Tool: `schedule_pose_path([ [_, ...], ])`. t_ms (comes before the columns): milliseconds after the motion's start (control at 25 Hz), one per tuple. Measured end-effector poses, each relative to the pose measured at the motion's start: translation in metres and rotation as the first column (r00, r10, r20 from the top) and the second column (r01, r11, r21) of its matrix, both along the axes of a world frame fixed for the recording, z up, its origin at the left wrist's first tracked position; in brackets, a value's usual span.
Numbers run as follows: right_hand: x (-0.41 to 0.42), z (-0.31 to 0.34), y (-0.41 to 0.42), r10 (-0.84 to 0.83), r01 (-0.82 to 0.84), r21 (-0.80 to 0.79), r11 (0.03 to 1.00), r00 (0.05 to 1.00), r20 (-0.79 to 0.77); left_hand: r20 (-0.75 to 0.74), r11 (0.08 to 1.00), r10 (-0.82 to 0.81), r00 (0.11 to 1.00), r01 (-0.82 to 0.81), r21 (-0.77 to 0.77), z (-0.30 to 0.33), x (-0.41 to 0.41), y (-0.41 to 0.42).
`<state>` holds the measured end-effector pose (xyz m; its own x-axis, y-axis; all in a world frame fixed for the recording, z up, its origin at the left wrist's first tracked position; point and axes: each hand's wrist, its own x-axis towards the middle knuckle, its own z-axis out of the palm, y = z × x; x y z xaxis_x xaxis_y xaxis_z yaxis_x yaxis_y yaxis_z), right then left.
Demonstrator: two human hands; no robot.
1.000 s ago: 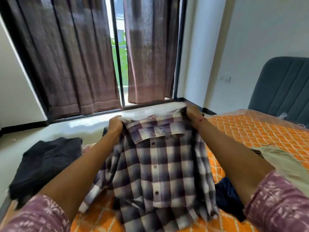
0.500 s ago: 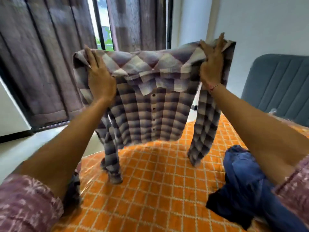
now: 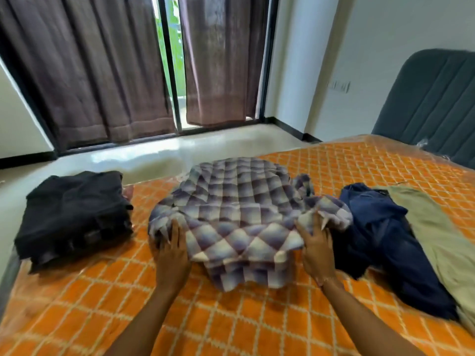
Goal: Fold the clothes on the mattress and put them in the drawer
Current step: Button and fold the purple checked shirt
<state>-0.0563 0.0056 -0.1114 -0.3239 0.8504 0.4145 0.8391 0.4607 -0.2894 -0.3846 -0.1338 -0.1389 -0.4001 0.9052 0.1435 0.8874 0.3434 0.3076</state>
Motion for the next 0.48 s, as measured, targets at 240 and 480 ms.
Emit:
schedule_pose_path([
  [240,0.024,-0.059,-0.059,-0.059,0.015,-0.183,0.983,0.969,-0.238,0.273,0.984,0.111,0.955,-0.145,0.107,-0.047,0.039,-0.048],
  [480,-0.057,-0.028,-0.088,-0.784,-0.293,-0.756,0.585,0.034,-0.620,0.984,0.573,0.152,-0.096,-0.802,-0.167,0.006,0.110,-0.015],
])
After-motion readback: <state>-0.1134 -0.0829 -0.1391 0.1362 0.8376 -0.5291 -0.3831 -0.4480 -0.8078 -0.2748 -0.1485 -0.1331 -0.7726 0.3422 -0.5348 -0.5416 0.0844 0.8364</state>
